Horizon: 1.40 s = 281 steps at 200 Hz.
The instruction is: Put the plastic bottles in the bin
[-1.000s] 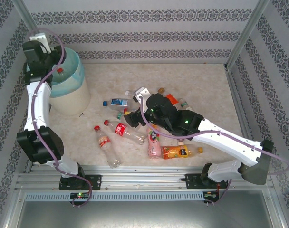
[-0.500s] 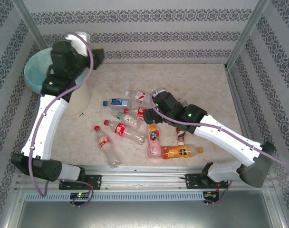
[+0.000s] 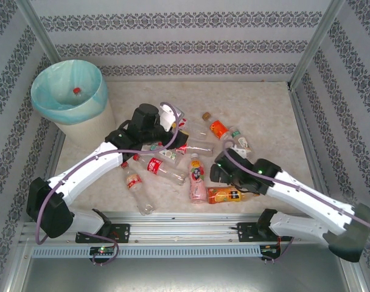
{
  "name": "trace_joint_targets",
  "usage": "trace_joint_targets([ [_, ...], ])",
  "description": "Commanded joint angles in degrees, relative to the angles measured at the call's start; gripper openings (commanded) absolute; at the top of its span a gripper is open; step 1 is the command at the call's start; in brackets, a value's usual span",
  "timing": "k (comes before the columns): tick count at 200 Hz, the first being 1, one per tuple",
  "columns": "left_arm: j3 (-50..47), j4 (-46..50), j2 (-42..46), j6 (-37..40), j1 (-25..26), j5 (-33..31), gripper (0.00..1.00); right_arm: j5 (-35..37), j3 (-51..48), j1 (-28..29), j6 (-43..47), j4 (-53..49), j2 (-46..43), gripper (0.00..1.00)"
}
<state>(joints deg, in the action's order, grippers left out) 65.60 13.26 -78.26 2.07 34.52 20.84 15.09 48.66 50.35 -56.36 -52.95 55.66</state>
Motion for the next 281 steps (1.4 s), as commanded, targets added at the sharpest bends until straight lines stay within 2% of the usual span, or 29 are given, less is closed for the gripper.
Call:
trace_joint_targets([
  [1,-1.5,-5.3,1.9,4.1,0.3,6.3,0.66,-3.4,-3.7,-0.1,-8.3,5.1,-2.3,0.81],
  [15,-2.0,-4.7,2.4,1.7,0.3,1.7,0.66,-6.9,-2.4,1.0,-5.2,9.9,0.4,0.79],
  [38,-4.0,-3.1,5.4,-5.1,0.2,-8.7,0.66,-3.6,6.6,7.3,1.6,9.0,9.4,0.79],
  [58,-7.9,-0.9,10.4,-11.1,0.2,-17.8,0.66,-5.5,13.6,11.2,7.7,10.4,17.8,0.79],
  [80,-11.4,5.9,16.4,-16.0,0.0,-30.5,0.66,-10.7,20.1,15.1,14.2,14.2,27.5,0.80],
  [100,-13.1,12.0,21.7,-16.8,-0.8,-43.0,0.66,-12.7,27.0,18.0,20.0,14.8,36.4,0.81],
  [117,-12.9,15.9,25.3,-16.4,-3.0,-51.0,0.66,-15.7,33.8,18.9,24.5,13.5,43.5,0.81],
  [140,-12.6,17.1,29.2,-12.6,-7.8,-54.2,0.67,-17.7,39.8,19.9,29.4,13.6,50.3,0.81],
  [156,-13.2,14.0,30.8,-5.0,-10.7,-58.6,0.68,-18.9,42.2,20.1,31.6,13.9,54.1,0.81],
  [164,-13.7,10.8,31.2,-0.3,-11.5,-62.4,0.75,-19.1,43.5,20.1,32.3,13.4,55.9,0.81],
  [172,-14.2,7.2,31.4,4.5,-12.8,-65.2,0.76,-19.3,44.9,20.1,32.9,12.7,57.5,0.81],
  [187,-14.5,2.2,32.0,9.7,-16.0,-66.9,0.77,-20.0,46.7,20.2,33.7,11.7,60.0,0.81],
  [224,-16.8,-5.2,34.7,14.9,-21.9,-66.3,0.77,-20.7,48.4,20.2,37.1,10.8,64.2,0.80],
  [251,-17.8,-8.6,36.4,18.9,-23.8,-66.3,0.80,-20.1,51.5,20.2,38.5,8.4,67.8,0.81],
  [281,-18.5,-9.0,38.8,18.0,-23.8,-62.9,0.81,-21.0,54.5,20.2,38.3,6.8,71.6,0.81],
])
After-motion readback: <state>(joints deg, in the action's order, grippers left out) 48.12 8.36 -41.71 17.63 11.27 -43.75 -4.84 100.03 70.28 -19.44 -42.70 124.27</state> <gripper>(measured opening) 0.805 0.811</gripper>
